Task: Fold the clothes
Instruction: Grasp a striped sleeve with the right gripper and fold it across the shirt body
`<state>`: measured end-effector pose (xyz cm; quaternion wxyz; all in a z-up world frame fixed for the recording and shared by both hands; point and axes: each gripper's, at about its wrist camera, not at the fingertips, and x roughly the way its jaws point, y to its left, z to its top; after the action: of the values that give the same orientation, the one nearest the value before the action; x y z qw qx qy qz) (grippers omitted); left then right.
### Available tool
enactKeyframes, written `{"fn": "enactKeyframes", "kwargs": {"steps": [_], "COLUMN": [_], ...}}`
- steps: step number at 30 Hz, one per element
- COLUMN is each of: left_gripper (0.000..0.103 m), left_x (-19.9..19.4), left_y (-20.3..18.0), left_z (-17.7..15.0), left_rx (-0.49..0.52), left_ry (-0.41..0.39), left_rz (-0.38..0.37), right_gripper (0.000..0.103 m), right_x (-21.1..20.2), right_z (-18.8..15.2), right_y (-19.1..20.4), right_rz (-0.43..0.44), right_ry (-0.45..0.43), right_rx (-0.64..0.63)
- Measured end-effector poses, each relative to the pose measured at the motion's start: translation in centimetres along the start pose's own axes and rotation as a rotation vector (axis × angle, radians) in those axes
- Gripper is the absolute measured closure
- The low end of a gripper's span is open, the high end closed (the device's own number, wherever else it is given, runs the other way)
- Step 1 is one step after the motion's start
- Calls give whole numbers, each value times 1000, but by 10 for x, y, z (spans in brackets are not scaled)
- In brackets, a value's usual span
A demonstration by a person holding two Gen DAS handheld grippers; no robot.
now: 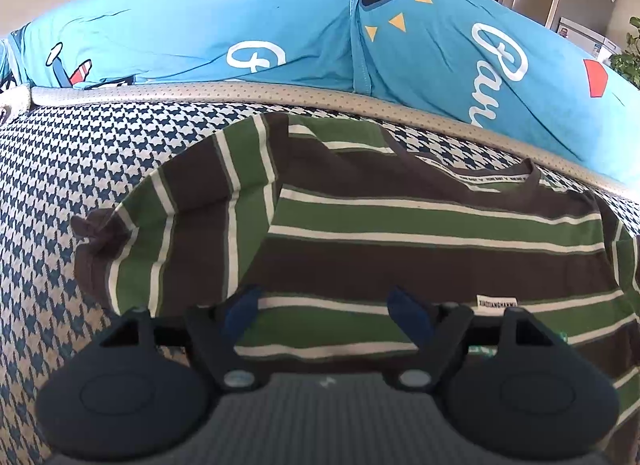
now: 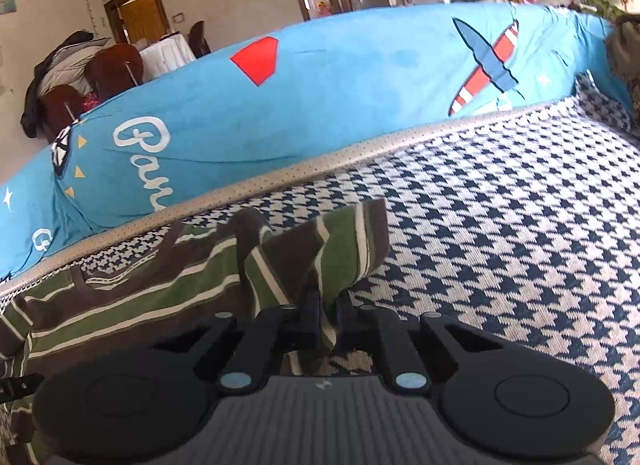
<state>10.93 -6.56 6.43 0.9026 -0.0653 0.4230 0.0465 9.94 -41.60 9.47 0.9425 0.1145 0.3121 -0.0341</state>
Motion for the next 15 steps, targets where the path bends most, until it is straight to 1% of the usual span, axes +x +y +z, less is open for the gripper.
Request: {"fn": "enactKeyframes", "kwargs": {"steps": [4, 8, 10, 12, 15], "left_gripper": [28, 28, 28, 28, 28], "left_x": [1, 1, 2, 3, 3], "left_y": [0, 1, 2, 1, 1], "left_z": [0, 1, 1, 1, 1], "left_rx": [1, -5, -8, -9, -11], "left_ry": [3, 5, 8, 12, 15], "left_rz": [4, 9, 11, 12, 11], "right_gripper": [93, 93, 93, 93, 92], "right_x": [-13, -27, -32, -34, -36], "right_z": [-1, -13, -25, -41, -63], "right_y": [26, 64, 87, 108, 129], "right_rz": [87, 235, 323, 393, 443], "right_ry": [-45, -62, -42, 12, 76], "right_rx": [-107, -269, -376, -492, -603]}}
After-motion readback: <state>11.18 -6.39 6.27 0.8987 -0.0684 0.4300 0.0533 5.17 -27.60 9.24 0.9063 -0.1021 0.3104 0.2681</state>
